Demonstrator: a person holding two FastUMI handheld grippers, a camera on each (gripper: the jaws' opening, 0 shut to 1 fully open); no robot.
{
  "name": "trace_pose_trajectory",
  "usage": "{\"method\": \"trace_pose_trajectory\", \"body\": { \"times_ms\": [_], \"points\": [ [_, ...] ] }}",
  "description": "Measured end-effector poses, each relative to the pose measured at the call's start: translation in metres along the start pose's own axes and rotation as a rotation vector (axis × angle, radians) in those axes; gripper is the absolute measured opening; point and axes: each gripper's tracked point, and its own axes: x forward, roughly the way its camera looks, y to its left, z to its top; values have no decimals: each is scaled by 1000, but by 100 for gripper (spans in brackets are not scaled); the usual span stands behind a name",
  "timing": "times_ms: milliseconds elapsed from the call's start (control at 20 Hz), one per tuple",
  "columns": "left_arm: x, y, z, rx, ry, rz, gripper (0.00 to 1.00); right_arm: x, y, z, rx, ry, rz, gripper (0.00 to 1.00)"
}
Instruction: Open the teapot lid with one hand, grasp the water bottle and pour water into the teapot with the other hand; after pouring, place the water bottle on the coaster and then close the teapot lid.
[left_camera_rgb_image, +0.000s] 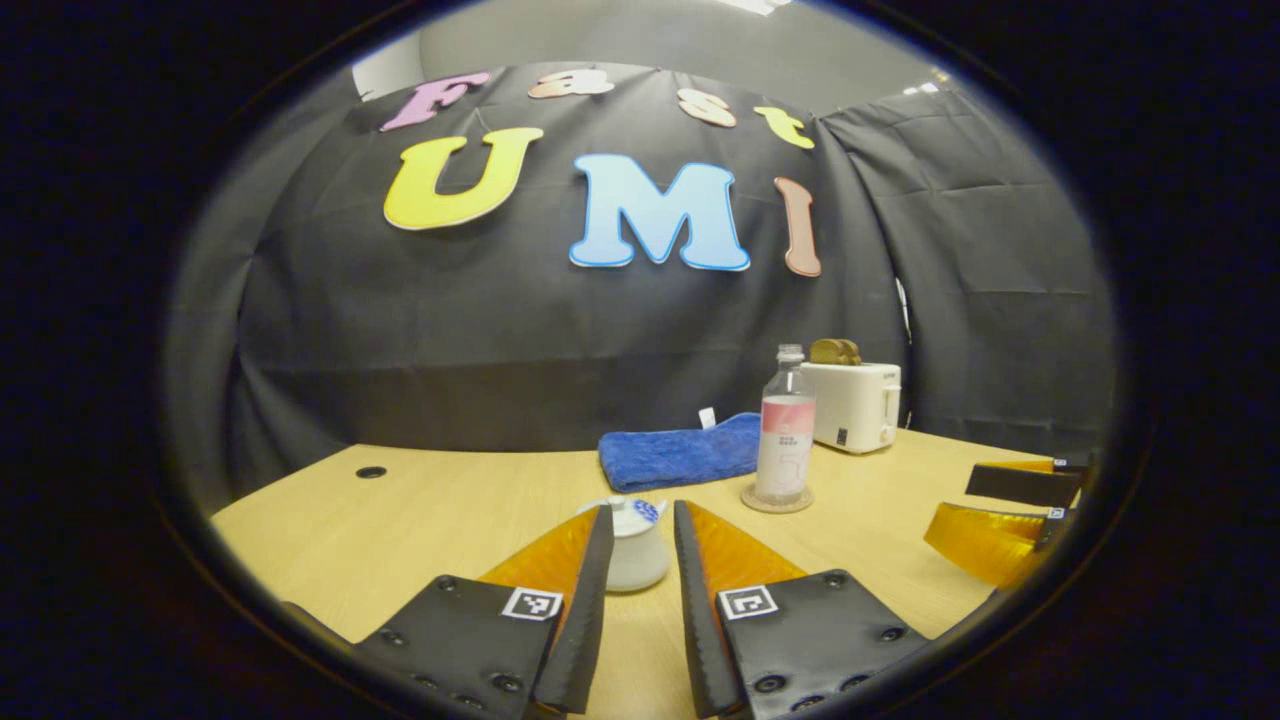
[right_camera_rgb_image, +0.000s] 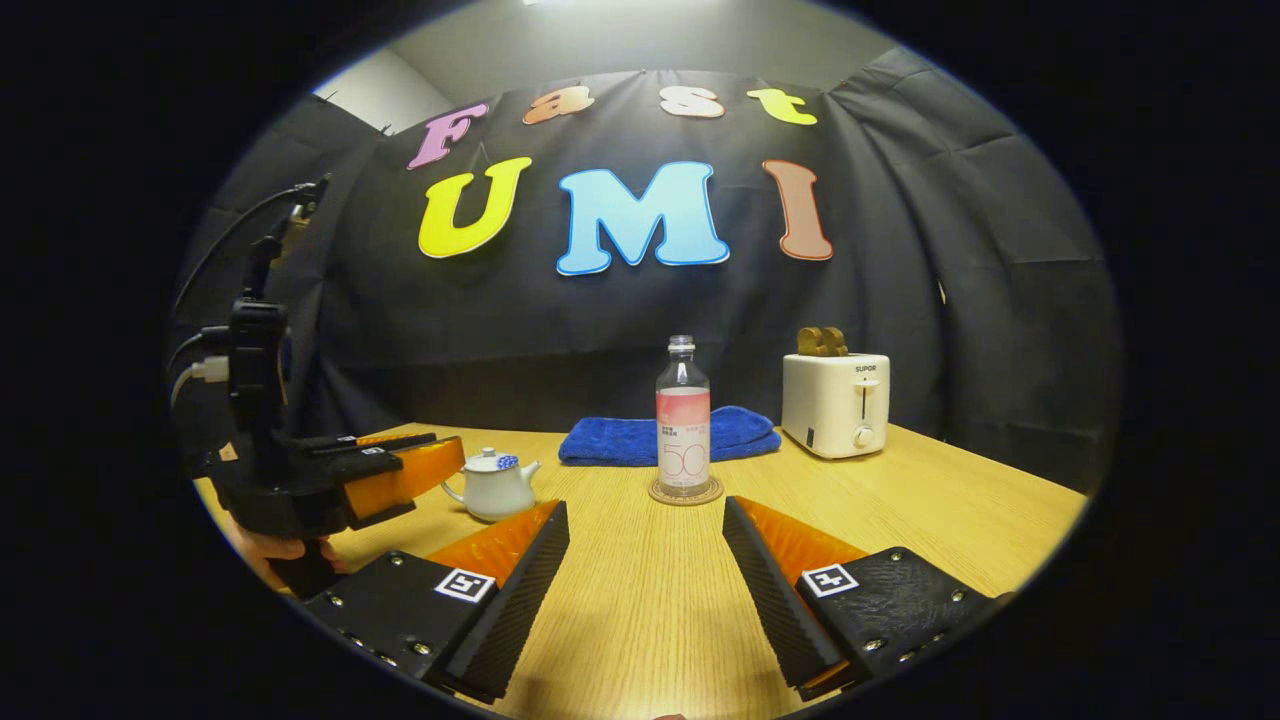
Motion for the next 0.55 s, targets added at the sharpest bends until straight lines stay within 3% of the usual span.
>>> {"method": "trace_pose_trajectory", "body": {
  "times_ms": [200, 400, 550],
  "points": [
    [-41, -15, -1, -1, -4, 19, 43, -6, -2, 9, 1, -1, -3, 96],
    [-80, -22, -9, -25, -6, 60, 46, -44, -13, 13, 15, -42, -13, 96],
    [-100, -31, -8, -29, -18, 74, 55, -54, -11, 6, 20, -48, -2, 95]
  ]
}}
